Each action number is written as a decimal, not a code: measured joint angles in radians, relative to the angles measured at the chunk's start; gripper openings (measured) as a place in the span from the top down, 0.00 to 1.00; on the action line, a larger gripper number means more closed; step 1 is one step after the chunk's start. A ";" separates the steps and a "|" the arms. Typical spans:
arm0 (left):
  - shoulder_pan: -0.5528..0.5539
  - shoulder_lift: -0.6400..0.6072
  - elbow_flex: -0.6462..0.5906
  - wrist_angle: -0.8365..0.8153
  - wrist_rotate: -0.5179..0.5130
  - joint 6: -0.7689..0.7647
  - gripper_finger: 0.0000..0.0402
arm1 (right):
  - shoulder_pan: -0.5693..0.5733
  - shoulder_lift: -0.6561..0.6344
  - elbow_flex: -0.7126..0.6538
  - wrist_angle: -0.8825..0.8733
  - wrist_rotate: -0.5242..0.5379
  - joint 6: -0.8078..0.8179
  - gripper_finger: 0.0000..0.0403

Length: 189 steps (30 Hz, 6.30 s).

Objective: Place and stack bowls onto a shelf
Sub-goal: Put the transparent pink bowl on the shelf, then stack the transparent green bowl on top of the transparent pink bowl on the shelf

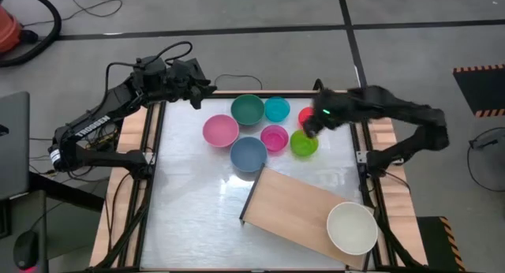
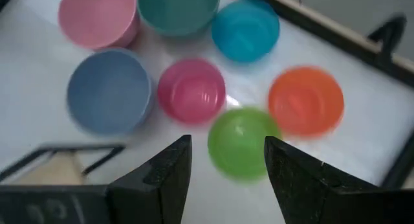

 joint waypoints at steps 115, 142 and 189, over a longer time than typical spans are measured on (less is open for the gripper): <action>0.000 0.000 0.000 -0.189 -0.063 -0.029 0.45 | 0.329 0.185 -0.052 0.256 -0.329 -0.338 0.94; 0.000 -0.001 0.000 -0.261 -0.064 -0.029 0.45 | 0.435 0.436 0.250 -0.026 -0.275 -0.295 0.94; 0.000 -0.001 0.000 -0.288 -0.070 0.014 0.45 | 0.278 0.418 0.467 -0.190 -0.084 -0.319 0.48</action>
